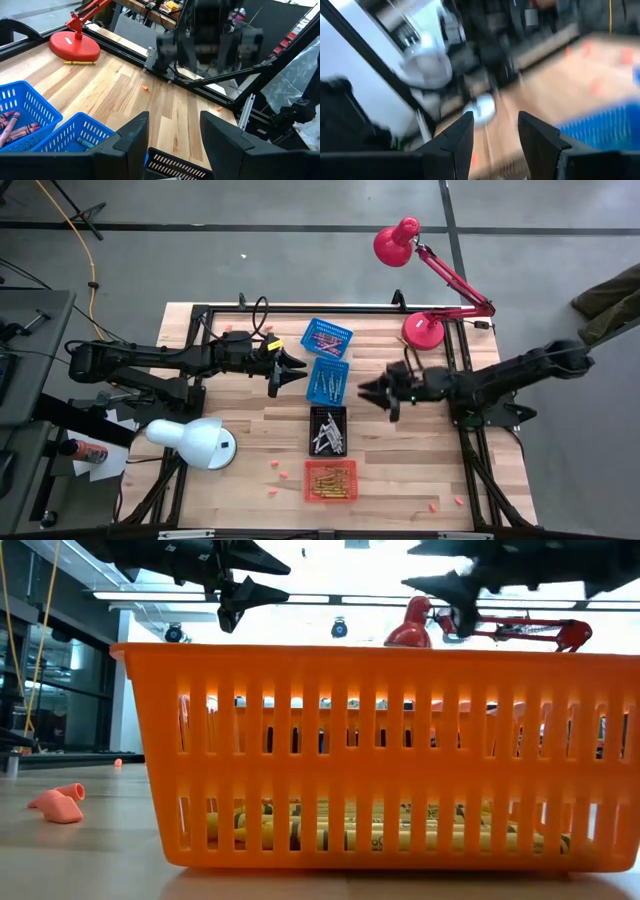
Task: Sort crayons
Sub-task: Put the yellow crayon into the orange bin
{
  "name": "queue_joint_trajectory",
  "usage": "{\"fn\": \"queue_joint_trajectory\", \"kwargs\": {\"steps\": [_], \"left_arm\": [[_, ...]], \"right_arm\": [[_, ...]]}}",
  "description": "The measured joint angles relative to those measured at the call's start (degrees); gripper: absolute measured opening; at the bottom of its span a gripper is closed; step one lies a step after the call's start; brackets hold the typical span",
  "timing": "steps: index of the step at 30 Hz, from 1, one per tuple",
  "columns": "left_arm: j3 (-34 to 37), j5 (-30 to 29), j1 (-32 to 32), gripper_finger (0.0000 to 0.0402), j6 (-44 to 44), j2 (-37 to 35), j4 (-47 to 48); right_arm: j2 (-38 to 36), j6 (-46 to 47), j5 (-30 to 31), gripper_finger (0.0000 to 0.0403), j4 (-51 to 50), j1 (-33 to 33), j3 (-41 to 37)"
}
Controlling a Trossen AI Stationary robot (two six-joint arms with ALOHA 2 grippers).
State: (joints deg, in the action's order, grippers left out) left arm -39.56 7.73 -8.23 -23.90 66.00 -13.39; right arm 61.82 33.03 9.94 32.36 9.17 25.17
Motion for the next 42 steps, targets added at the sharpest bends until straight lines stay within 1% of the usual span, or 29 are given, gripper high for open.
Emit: {"fn": "queue_joint_trajectory", "kwargs": {"steps": [3,5,10,16,20,28,35,36,37,38,39,42], "left_arm": [[-0.01,0.0,0.0,0.0164,0.04,0.0,0.0],[-0.01,0.0,0.0,0.0164,0.07,0.0,0.0],[-0.01,-0.36,0.0,0.0164,0.07,0.0,-0.02],[0.0,-0.37,0.0,0.0164,0.32,0.0,-0.2],[-0.01,-0.39,0.0,0.0164,4.3,0.0,-0.89],[0.01,-0.83,0.0,0.0164,12.53,0.0,-13.39],[0.01,-0.83,0.0,0.0164,12.03,0.0,-14.38],[0.01,-0.83,0.0,0.0164,12.04,0.0,-14.36],[0.01,-0.84,0.0,0.0164,12.04,0.0,-14.35],[0.01,-0.84,0.0,0.0164,12.04,0.0,-14.35],[0.01,-0.84,0.0,0.0164,12.02,0.0,-14.34],[0.01,-0.85,0.0,0.0164,12.03,0.0,-14.29]], "right_arm": [[-0.02,-5.9,-1.94,0.0147,5.2,-3.67,0.92],[-0.02,-8.67,-3.13,0.0147,5.69,-5.81,2.38],[0.0,-11.47,-7.02,0.0147,5.05,-9.33,4.76],[0.0,-9.23,-6.84,0.0147,4.9,-11.01,4.98],[0.0,-9.5,-6.52,0.0147,4.98,-11.56,4.98],[0.0,-9.52,-6.5,0.0147,4.94,-11.56,4.98],[0.0,-9.07,-6.43,0.0147,3.49,-11.56,5.0],[0.0,-7.94,-6.19,0.0147,2.14,-11.56,5.18],[0.01,-6.33,-5.23,0.0147,-1.38,-11.55,6.02],[0.05,-4.55,-3.77,0.0147,-7.04,-11.56,7.47],[0.19,-3.26,-2.12,0.0147,-14.39,-11.9,9.48],[1.95,0.9,4.28,0.0147,-41.58,-14.93,17.68]]}}
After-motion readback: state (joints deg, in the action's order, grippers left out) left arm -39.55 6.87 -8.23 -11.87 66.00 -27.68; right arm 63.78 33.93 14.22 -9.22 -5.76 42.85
